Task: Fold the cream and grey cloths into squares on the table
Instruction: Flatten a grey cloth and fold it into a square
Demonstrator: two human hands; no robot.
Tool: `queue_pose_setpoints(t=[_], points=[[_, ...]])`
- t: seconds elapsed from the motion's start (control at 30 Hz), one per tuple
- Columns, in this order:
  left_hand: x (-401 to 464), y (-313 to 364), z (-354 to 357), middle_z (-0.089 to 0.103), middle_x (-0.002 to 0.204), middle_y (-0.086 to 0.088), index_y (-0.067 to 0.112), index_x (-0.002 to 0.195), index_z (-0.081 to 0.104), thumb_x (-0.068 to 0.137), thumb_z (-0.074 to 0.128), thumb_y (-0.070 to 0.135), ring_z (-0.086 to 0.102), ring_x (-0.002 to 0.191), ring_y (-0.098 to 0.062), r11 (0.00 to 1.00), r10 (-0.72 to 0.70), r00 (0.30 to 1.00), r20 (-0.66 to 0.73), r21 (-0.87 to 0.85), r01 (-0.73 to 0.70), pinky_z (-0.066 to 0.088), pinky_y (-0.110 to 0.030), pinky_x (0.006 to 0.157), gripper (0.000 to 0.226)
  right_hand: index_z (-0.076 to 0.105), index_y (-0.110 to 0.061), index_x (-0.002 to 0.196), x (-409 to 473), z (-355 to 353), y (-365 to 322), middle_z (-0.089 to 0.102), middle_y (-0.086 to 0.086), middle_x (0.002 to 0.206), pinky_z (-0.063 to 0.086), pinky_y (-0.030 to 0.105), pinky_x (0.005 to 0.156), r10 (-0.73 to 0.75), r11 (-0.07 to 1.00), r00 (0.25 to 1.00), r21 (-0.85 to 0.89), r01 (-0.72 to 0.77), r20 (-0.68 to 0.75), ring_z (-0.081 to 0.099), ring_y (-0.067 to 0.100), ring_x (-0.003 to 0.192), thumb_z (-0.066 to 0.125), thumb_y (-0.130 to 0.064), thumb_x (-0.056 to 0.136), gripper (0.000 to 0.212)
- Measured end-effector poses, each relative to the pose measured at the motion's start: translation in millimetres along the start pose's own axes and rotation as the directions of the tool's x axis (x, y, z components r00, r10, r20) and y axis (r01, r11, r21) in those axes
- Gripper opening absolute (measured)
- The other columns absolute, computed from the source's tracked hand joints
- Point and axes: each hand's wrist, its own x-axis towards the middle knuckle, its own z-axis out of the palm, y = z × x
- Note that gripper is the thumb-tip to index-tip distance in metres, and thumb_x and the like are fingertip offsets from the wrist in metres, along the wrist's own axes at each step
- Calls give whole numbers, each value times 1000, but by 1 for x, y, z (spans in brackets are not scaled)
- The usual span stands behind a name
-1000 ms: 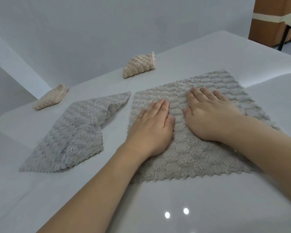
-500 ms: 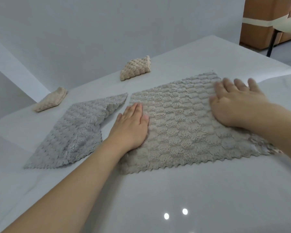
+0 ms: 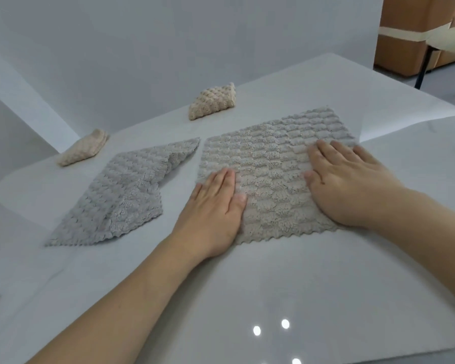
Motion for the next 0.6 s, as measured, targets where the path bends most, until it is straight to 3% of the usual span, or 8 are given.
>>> queue_pose_setpoints(t=[0.1, 0.23, 0.43, 0.6], points=[[-7, -12, -2, -14, 163, 13, 27, 156, -6, 103, 10, 46, -16, 146, 0, 998, -61, 998, 15, -31, 61, -10, -29, 120, 58, 0, -16, 155, -4, -4, 7, -7, 1, 163, -4, 40, 120, 48, 999, 999, 21, -48, 6, -8, 17, 149, 9, -42, 100, 61], [-2, -9, -10, -12, 164, 8, 23, 157, -5, 104, 10, 44, -15, 148, -6, 994, -85, 996, 25, 68, 83, -12, -34, 121, 59, -2, -11, 154, 8, -11, 2, -10, 5, 162, -6, 41, 120, 56, 998, 997, 33, -57, 45, -9, 21, 149, 10, -43, 101, 63], [76, 14, -46, 0, 165, -2, 14, 157, 5, 105, 19, 35, -4, 151, -16, 1000, 25, 985, -170, 3, -25, -5, -40, 122, 57, 2, -10, 154, 88, -32, -12, -5, 7, 162, -2, 43, 121, -108, 994, 991, 24, 110, -74, -5, 23, 149, 14, -41, 103, 61], [137, 7, -30, 6, 164, 1, 16, 157, 10, 106, 15, 40, 4, 151, -18, 998, 23, 999, -26, -52, -24, 3, -41, 123, 57, 6, -18, 155, 127, -9, -10, 0, 4, 163, 1, 48, 120, -98, 995, 995, 29, 98, 6, 1, 26, 149, 12, -38, 101, 58]])
